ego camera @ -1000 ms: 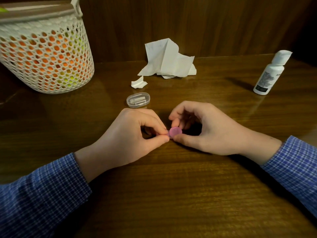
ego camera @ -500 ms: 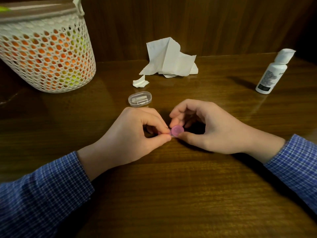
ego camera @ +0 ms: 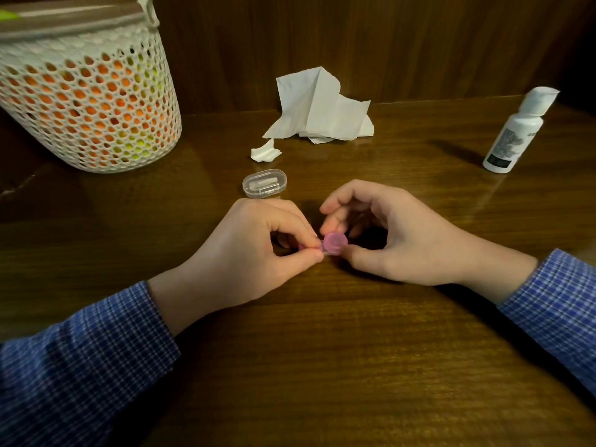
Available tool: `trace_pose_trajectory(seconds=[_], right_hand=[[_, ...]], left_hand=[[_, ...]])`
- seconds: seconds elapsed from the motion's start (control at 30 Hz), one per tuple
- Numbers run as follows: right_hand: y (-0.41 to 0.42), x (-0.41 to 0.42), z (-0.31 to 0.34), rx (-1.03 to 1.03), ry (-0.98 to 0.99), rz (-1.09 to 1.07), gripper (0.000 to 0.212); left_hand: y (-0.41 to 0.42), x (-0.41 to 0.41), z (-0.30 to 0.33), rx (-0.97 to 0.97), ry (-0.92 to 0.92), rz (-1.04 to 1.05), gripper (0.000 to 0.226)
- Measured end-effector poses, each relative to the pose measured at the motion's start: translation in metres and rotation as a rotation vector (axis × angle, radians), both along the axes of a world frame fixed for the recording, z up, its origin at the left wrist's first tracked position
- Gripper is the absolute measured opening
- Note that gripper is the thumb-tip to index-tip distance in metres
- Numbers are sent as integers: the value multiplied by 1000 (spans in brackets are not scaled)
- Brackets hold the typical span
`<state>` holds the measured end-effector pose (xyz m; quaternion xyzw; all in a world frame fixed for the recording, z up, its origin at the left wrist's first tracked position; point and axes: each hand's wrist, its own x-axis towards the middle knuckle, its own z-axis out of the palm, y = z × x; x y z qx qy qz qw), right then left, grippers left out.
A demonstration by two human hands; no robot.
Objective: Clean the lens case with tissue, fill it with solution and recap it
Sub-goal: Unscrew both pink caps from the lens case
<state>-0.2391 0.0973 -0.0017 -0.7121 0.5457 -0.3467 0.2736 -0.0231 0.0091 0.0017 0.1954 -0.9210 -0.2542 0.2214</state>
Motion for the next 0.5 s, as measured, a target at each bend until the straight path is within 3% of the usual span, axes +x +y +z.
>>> trace_pose_trajectory(seconds=[0.5], right_hand=[[0,1,0,6,22,-1,40]], left_hand=[[0,0,-1,5,0,5,15]])
